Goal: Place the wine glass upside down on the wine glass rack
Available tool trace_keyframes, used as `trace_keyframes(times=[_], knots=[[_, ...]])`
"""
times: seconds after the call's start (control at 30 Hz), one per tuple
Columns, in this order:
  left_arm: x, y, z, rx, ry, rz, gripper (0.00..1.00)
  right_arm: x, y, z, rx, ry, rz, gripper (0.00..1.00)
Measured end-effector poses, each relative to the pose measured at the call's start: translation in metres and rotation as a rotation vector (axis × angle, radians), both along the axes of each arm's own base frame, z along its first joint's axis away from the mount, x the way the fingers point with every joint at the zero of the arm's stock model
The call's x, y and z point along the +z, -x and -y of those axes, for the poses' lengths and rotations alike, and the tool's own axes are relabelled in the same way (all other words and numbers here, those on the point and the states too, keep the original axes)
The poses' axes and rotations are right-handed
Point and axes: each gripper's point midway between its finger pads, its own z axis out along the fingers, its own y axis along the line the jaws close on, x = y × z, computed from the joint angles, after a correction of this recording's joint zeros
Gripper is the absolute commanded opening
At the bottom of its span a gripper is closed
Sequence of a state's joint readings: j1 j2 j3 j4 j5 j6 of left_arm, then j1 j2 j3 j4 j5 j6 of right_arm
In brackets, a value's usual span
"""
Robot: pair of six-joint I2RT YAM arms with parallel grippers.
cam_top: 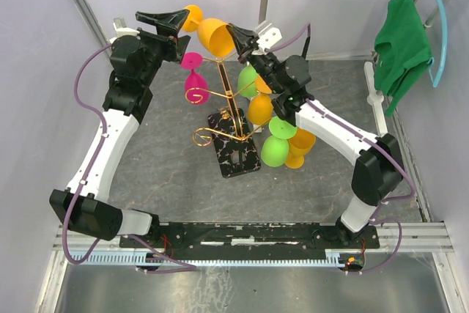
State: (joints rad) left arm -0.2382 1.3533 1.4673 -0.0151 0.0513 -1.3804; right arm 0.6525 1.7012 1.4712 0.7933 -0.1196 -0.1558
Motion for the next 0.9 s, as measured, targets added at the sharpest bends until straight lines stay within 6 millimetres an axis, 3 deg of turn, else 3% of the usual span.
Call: trace_keyframes(times=[0.3, 0.57, 0.9], knots=[[0.003, -0.001, 0.000, -0.003, 0.073, -0.006, 0.81, 0.014, 0.010, -0.007, -0.011, -0.021, 0.097, 0.01], [-0.021, -0.012, 0.005, -0.020, 0.130, -0.058, 0.72, 0.021, 0.025, -0.018, 0.047, -0.041, 0.119, 0.01], [-0.017, -0.015, 0.001, 0.006, 0.140, -0.037, 0.55, 0.004, 0.036, -0.035, 0.102, -0.021, 0.091, 0.01]])
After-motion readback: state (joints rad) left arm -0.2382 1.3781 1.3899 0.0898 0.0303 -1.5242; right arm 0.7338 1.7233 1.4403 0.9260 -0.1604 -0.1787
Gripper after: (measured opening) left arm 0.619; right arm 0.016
